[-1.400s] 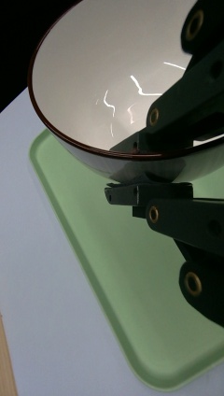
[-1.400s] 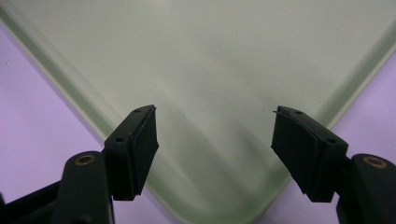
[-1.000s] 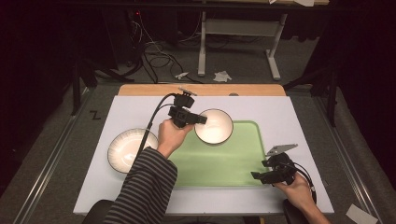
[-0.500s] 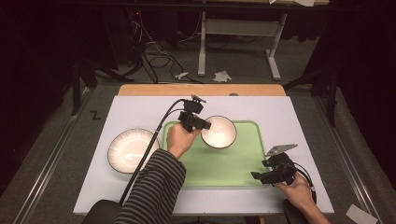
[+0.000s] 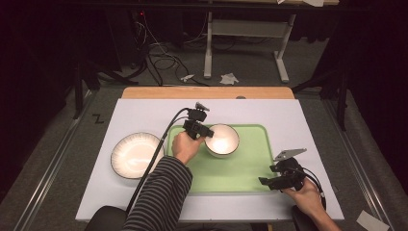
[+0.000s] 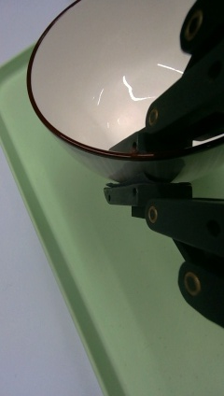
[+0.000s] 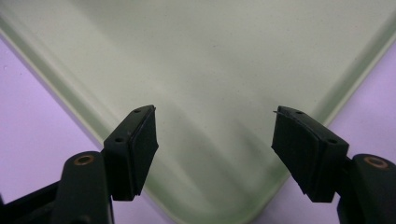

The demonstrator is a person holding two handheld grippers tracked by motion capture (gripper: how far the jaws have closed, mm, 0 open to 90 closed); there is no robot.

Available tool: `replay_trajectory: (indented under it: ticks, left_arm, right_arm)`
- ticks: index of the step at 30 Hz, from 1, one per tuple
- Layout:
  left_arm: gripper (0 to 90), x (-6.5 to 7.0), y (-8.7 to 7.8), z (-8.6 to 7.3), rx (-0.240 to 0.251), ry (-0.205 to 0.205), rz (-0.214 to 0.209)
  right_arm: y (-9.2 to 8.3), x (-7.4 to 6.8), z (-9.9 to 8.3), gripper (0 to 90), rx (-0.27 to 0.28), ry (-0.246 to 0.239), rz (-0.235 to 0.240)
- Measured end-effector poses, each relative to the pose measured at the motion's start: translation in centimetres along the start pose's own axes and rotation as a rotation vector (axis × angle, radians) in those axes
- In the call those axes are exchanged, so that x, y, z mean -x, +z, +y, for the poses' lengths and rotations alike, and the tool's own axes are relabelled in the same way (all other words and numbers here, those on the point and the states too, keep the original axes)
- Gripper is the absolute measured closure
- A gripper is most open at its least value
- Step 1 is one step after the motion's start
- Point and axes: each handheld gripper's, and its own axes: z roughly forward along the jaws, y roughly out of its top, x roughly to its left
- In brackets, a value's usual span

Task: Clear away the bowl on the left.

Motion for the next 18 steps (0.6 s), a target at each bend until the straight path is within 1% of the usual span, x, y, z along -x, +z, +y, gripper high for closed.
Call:
replay_trajectory:
  ticks: [2, 3, 4, 5, 6, 8, 9, 13, 15, 16, 17, 18]
  left_arm:
    - [81.7, -0.2, 0.2, -0.1, -0.004, -0.007, -0.002]
    - [81.7, -0.5, 0.7, -0.2, -0.011, -0.027, -0.003]
    - [81.7, -0.5, 0.7, -0.2, -0.011, -0.027, -0.003]
    - [81.6, -0.8, 1.0, -0.1, -0.013, -0.048, 0.004]
    - [81.7, -1.0, 1.1, 0.0, -0.010, -0.055, 0.008]
    - [81.5, -1.1, 1.2, 0.0, -0.008, -0.059, 0.015]
    - [81.5, -1.1, 1.4, -0.1, -0.002, -0.068, 0.020]
    - [81.7, -1.5, 1.6, -0.5, -0.003, -0.084, 0.009]
    - [81.4, -1.8, 1.6, -0.7, -0.007, -0.098, 0.002]
    - [81.4, -1.8, 1.6, -0.8, -0.002, -0.099, 0.000]
    - [81.1, -1.7, 1.6, -0.8, -0.005, -0.093, 0.004]
    - [80.9, -1.6, 1.6, -0.8, 0.000, -0.090, 0.011]
  right_arm:
    - [0.0, -0.1, 0.0, 32.4, 0.001, 0.003, -0.001]
    - [-0.1, -0.1, 0.0, 32.3, 0.004, -0.005, 0.000]
    - [-0.1, -0.1, 0.0, 32.3, 0.004, -0.005, 0.000]
    - [-0.2, -0.1, -0.1, 32.4, 0.013, -0.008, -0.002]
    - [-0.1, -0.1, -0.1, 32.4, 0.010, -0.013, -0.002]
    - [-0.1, -0.1, 0.0, 32.3, 0.005, -0.006, -0.003]
    - [-0.1, 0.0, -0.1, 32.4, 0.013, -0.017, 0.002]
    - [-0.1, -0.1, -0.1, 32.4, 0.006, -0.019, 0.005]
    - [-0.1, -0.1, -0.1, 32.4, 0.006, -0.022, 0.001]
    - [-0.1, -0.1, -0.1, 32.4, 0.006, -0.022, 0.001]
    - [-0.1, -0.1, -0.1, 32.4, 0.005, -0.009, 0.001]
    - [-0.1, 0.0, -0.1, 32.4, 0.007, -0.011, 0.000]
